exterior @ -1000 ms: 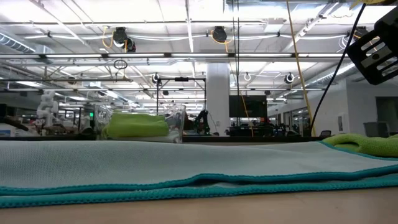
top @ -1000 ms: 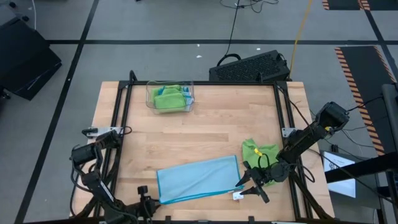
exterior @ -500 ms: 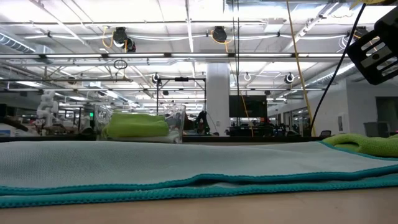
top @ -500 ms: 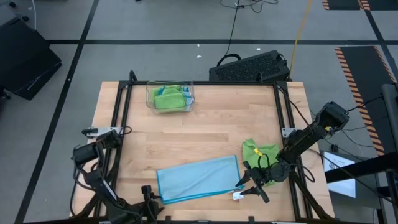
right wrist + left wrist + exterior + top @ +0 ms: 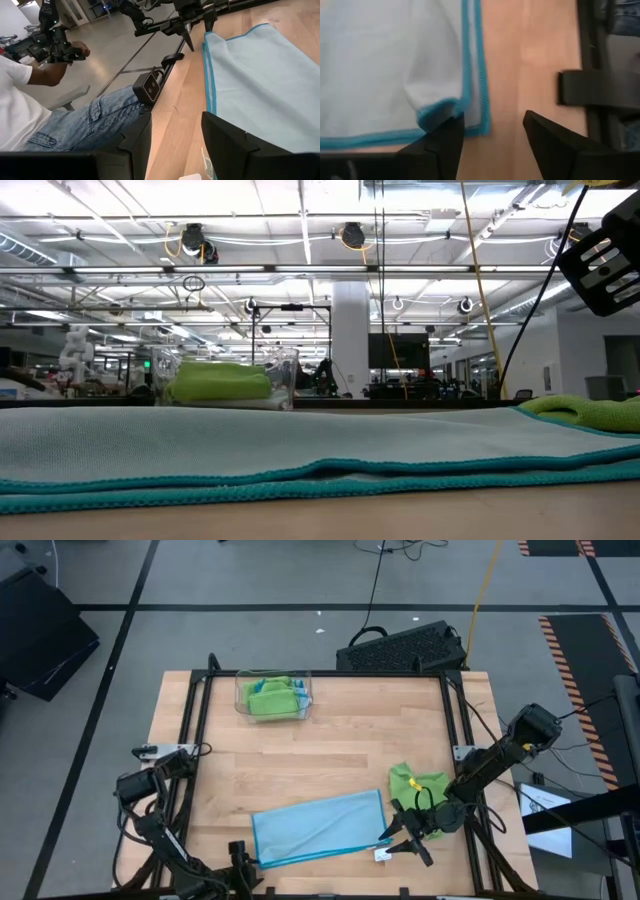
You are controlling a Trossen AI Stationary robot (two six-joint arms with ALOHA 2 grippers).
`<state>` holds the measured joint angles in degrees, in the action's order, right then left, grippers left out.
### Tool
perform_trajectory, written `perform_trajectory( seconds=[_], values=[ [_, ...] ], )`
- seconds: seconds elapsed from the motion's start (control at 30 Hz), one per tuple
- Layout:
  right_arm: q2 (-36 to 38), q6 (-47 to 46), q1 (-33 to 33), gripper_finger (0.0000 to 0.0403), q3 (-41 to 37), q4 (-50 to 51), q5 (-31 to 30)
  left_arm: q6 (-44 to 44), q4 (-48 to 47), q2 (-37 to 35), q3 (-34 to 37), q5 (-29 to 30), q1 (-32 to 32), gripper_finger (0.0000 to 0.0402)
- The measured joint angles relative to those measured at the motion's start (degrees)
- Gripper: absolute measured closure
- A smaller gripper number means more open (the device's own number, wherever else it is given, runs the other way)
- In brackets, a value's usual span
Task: Fold microfiber towels
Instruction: Fold the blue microfiber cloth
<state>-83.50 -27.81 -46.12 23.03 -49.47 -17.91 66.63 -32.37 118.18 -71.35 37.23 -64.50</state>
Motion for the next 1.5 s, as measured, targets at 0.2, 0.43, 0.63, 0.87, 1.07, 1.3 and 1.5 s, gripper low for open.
perform_trajectory(
  seconds=[0.2,0.43,0.63,0.87,1.07,1.3,1.5],
  values=[
    [0.0,0.0,0.0,0.0239,0.0,0.0,0.0,-0.9,4.0,0.1,0.0,-0.9,-1.5,0.024],
    [0.0,0.0,0.0,0.0239,0.0,0.0,0.0,-0.5,5.9,-0.9,-0.7,-5.9,-2.2,0.0297],
    [0.0,0.0,0.0,0.0239,0.0,0.0,-0.2,-1.9,5.5,-5.5,-3.1,-2.7,-2.0,0.034],
    [0.0,0.0,0.2,0.0239,0.0,0.0,-5.5,-9.4,5.3,-6.3,-3.0,5.2,-1.7,0.0382],
    [-2.5,-1.6,2.1,0.0241,0.0,-0.1,-6.1,-7.3,5.2,-6.3,0.1,12.3,0.2,0.0396],
    [-12.1,-1.1,5.1,0.0283,5.6,0.0,-4.0,-0.9,5.2,-6.4,4.6,11.2,2.9,0.0383],
    [-23.1,5.9,7.9,0.0334,18.0,-0.1,2.4,1.6,5.1,-6.4,7.6,10.3,3.4,0.0398]
  ],
)
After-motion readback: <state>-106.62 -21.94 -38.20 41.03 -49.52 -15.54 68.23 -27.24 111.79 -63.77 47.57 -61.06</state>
